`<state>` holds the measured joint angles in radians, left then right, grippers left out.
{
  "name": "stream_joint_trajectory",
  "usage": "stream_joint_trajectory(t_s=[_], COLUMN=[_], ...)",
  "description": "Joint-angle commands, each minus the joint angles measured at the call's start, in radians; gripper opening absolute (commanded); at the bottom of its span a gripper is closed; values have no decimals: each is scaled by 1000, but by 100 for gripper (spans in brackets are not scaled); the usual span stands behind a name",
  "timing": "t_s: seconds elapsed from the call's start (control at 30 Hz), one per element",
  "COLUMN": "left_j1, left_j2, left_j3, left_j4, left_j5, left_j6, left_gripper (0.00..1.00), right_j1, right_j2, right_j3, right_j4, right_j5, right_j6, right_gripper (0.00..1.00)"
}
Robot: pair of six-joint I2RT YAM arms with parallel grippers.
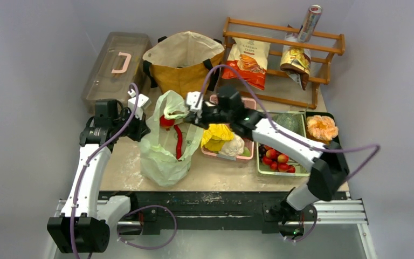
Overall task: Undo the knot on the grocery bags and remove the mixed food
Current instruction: Place the fake vegetable in the bin, then pick up the fake fruit from the takeout bag.
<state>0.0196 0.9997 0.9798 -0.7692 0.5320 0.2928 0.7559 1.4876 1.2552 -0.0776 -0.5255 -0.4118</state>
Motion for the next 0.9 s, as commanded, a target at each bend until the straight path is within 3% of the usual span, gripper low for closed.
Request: stream_joint_trajectory(t_s=[0.0, 0.13, 0.27, 0.37, 0.5, 0.87], left_j1=[9, 9, 9, 9, 9, 9], left_j2=[-4, -4, -3, 3, 9, 14], left_j3=[9, 9, 10, 16, 19, 19], left_j4=[41, 41, 43, 44, 43, 38], left_j5=[25, 26, 25, 22, 16, 20], left_j6=[-49, -75, -91, -92, -89, -65], left_gripper=[0, 0, 0, 0, 0, 0], right_j1=[96, 149, 157, 154, 149, 151], right_j2=[190, 342, 485, 572, 621, 753], right_j3=[54, 92, 170, 217, 228, 390], right_j4=[197, 324, 389, 414, 472, 339], right_j5=[-37, 61, 194, 248, 259, 301], right_j6=[22, -14, -38, -84, -92, -54], right_gripper=[3, 3, 11, 21, 51, 72])
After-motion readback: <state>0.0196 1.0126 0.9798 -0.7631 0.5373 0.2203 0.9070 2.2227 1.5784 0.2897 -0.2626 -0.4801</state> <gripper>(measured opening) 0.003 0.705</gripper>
